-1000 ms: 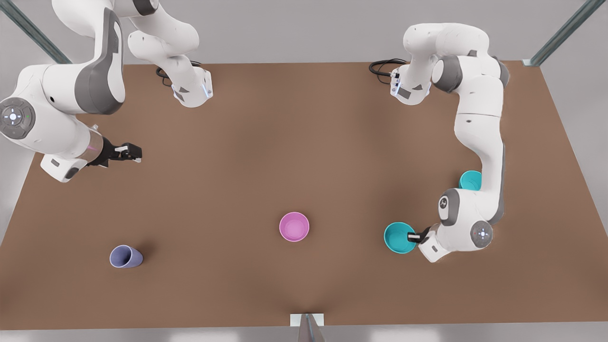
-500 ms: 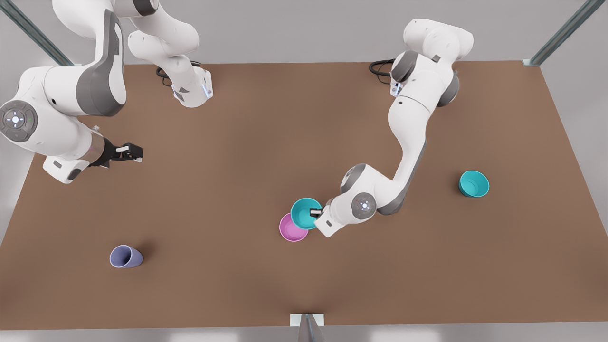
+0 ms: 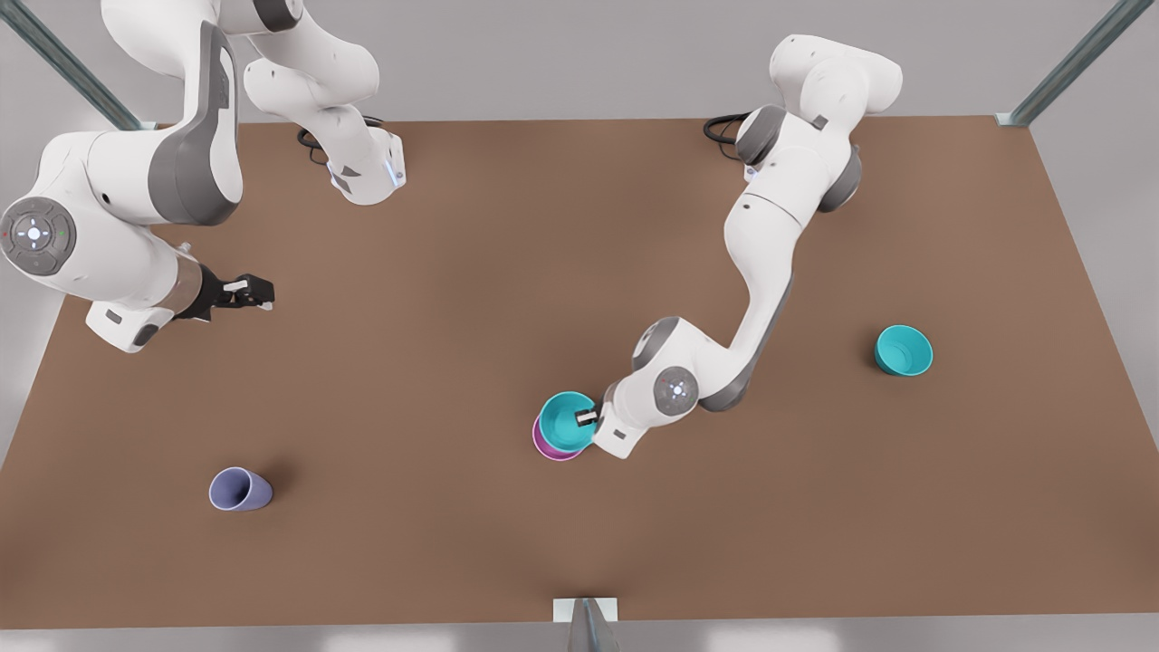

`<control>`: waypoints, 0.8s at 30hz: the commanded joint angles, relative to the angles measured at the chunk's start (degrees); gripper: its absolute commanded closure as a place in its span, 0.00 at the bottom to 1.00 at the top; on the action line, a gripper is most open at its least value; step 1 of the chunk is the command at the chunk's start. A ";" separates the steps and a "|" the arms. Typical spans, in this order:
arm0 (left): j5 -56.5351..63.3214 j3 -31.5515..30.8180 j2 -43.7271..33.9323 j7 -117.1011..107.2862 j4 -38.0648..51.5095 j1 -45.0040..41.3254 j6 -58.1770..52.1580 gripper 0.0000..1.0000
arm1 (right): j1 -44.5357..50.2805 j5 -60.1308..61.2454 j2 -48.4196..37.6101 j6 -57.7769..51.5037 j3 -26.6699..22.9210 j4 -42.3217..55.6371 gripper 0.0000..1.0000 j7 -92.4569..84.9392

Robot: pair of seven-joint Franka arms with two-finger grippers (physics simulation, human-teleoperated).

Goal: Stack the blue bowl on the pink bowl

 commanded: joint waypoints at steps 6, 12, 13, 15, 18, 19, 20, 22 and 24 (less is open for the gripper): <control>-0.15 -0.03 0.84 -12.45 0.04 -0.55 3.87 0.79 | 0.06 0.04 0.04 0.05 -0.07 0.07 0.00 -0.38; -0.59 -0.11 1.02 -12.53 -0.23 -0.55 3.69 0.79 | 0.06 0.04 0.13 0.05 0.02 0.07 0.00 -0.38; -0.68 -0.11 1.02 -12.45 -0.32 -0.55 3.60 0.79 | 0.06 0.04 0.13 0.05 0.02 0.07 0.00 -0.38; -0.68 -0.20 1.02 -12.45 -0.40 -0.55 3.43 0.79 | 0.06 0.04 0.04 0.05 -0.07 0.07 0.00 -0.38; -0.59 -0.20 1.02 -11.83 -0.58 -0.46 1.06 0.00 | -0.03 0.04 0.04 0.05 0.02 0.07 0.00 -0.38; -0.59 -0.11 0.84 -11.92 -0.58 -0.20 -1.14 0.00 | 0.06 0.04 0.04 0.14 -0.07 0.07 0.00 -0.38; -0.15 -0.03 0.49 -11.83 -0.58 0.85 -4.92 0.00 | -0.03 0.04 0.04 0.14 0.02 0.07 0.00 -0.38; 5.47 0.50 -8.64 -2.98 -0.49 8.41 -28.54 0.00 | -0.03 0.04 0.13 0.14 0.02 0.07 0.00 -0.38; 10.74 0.41 -19.19 9.25 -0.49 15.44 -44.02 0.00 | 0.06 0.04 0.13 0.14 0.02 0.07 0.00 -0.38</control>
